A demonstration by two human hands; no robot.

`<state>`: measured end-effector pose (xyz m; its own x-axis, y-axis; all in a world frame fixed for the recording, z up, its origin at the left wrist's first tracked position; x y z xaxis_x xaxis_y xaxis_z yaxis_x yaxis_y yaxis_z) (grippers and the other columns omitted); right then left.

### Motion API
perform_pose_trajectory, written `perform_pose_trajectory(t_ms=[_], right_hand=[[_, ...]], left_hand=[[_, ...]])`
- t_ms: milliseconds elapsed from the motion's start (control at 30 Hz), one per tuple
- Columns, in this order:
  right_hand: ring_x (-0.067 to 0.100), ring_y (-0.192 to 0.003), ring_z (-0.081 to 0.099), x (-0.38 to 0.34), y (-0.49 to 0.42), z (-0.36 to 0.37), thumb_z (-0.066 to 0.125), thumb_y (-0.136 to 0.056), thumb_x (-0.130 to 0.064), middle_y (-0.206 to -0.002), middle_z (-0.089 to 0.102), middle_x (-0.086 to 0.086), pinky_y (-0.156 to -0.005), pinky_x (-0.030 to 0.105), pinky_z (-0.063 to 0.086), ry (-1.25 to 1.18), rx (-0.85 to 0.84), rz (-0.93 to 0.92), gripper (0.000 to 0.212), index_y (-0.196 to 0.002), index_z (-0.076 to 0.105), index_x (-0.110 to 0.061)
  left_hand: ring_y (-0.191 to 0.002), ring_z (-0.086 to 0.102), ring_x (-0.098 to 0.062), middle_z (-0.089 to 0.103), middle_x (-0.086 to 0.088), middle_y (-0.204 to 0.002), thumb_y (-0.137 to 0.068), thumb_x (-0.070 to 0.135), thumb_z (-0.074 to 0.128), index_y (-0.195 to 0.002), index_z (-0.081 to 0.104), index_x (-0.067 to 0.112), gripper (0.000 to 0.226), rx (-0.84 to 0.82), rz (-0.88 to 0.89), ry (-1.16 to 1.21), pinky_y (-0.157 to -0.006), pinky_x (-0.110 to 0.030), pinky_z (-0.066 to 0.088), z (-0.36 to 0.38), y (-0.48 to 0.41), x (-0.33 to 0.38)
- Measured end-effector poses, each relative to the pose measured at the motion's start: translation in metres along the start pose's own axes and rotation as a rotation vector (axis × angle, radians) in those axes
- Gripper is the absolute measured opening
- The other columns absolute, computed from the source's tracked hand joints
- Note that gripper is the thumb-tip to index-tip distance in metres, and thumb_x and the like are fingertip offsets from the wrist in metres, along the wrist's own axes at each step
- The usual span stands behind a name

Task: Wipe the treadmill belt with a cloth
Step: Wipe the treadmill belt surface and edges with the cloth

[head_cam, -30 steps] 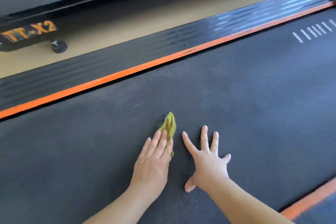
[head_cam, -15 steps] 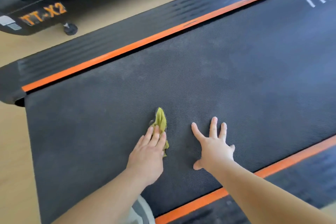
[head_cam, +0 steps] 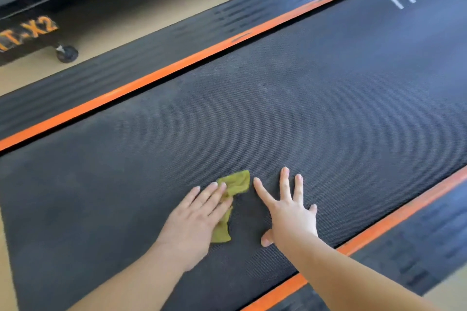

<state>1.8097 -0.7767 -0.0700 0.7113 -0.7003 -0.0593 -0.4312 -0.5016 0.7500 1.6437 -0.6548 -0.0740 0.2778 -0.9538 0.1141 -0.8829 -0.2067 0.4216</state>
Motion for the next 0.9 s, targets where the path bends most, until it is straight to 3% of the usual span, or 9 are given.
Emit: perform_pose_trajectory(t_ms=[133,267,400,467,567,633,767,833,900], right_hand=[[0.027,-0.151,-0.031,0.01,0.02,-0.003,0.083,-0.076,-0.051,-0.157,-0.044,-0.002,-0.121,0.062,0.021,-0.096,0.116,-0.009,0.131,-0.149,-0.025,-0.055],[0.021,-0.157,0.005,0.033,0.056,0.016,0.056,-0.092,-0.066,-0.17,0.004,-0.001,-0.124,0.043,0.024,-0.232,0.435,0.031,0.086,-0.159,0.005,-0.048],[0.025,-0.151,0.029,0.058,0.062,0.044,0.036,-0.099,-0.06,-0.161,0.037,0.001,-0.121,0.051,0.029,-0.235,0.565,0.117,0.063,-0.156,0.037,-0.032],[0.025,-0.149,0.031,0.067,0.055,0.05,0.035,-0.098,-0.057,-0.159,0.04,-0.001,-0.119,0.054,0.03,-0.165,0.554,0.106,0.064,-0.154,0.041,-0.025],[0.025,-0.151,0.027,0.075,0.051,0.063,0.035,-0.1,-0.055,-0.161,0.035,-0.001,-0.121,0.055,0.025,-0.067,0.57,0.072,0.065,-0.157,0.036,-0.023],[0.026,-0.151,0.027,0.076,0.05,0.065,0.036,-0.101,-0.053,-0.161,0.035,-0.001,-0.121,0.055,0.025,-0.075,0.606,0.063,0.063,-0.156,0.038,-0.023],[0.026,-0.15,0.029,0.076,0.048,0.066,0.034,-0.102,-0.048,-0.16,0.038,0.0,-0.12,0.055,0.026,-0.078,0.612,0.054,0.058,-0.152,0.045,-0.023],[0.026,-0.151,0.028,0.076,0.048,0.068,0.032,-0.103,-0.046,-0.161,0.037,-0.001,-0.121,0.054,0.025,-0.067,0.609,0.05,0.056,-0.152,0.046,-0.022],[0.025,-0.151,0.027,0.076,0.05,0.068,0.031,-0.103,-0.046,-0.161,0.036,-0.001,-0.121,0.054,0.025,-0.062,0.616,0.049,0.057,-0.153,0.044,-0.022]], left_hand=[[-0.156,-0.013,-0.022,-0.015,-0.001,-0.167,-0.093,0.013,0.05,-0.158,-0.009,0.026,0.089,0.078,-0.258,0.184,-0.126,-0.042,0.0,-0.001,0.0,0.002],[-0.156,0.013,-0.027,0.022,-0.005,-0.168,-0.084,0.019,0.065,-0.16,0.027,0.02,0.085,0.076,-0.021,0.142,-0.123,-0.044,0.007,0.003,0.007,0.047],[-0.151,-0.03,-0.021,-0.032,0.0,-0.164,-0.1,0.02,0.038,-0.16,-0.013,0.03,0.08,-0.09,0.289,-0.088,-0.124,-0.047,-0.015,-0.006,0.0,0.05],[-0.152,-0.027,-0.022,-0.029,-0.001,-0.165,-0.1,0.022,0.035,-0.156,-0.022,0.029,0.08,-0.013,0.108,-0.143,-0.124,-0.05,-0.011,-0.017,-0.031,0.025],[-0.156,-0.014,-0.027,-0.005,-0.008,-0.171,-0.102,0.029,0.031,-0.162,-0.008,0.02,0.072,0.1,-0.308,0.083,-0.127,-0.047,0.001,-0.032,-0.07,0.009],[-0.156,-0.011,-0.029,0.001,-0.007,-0.171,-0.103,0.029,0.029,-0.163,0.0,0.017,0.068,0.156,-0.345,0.192,-0.127,-0.046,0.003,-0.028,-0.08,0.037],[-0.158,-0.002,-0.023,0.013,-0.004,-0.17,-0.096,0.026,0.029,-0.161,0.024,0.022,0.065,0.128,0.175,0.128,-0.126,-0.043,0.002,0.0,-0.057,0.111],[-0.157,-0.006,-0.02,0.002,-0.001,-0.171,-0.097,0.026,0.027,-0.162,0.02,0.027,0.065,0.081,0.38,0.023,-0.126,-0.042,-0.002,0.003,-0.054,0.109],[-0.156,-0.016,-0.017,-0.012,0.002,-0.169,-0.103,0.025,0.028,-0.162,0.002,0.031,0.065,0.08,0.304,-0.051,-0.127,-0.043,-0.005,-0.003,-0.065,0.081]])
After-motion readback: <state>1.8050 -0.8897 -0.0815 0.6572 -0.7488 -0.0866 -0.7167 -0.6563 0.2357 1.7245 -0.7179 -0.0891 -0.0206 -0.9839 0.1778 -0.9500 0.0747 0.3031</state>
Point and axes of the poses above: each hand's wrist, its own y-axis away from the middle knuckle, its own z-axis out of the palm, x = y × z, the point moved 5 cm from there along -y, towards the middle knuckle
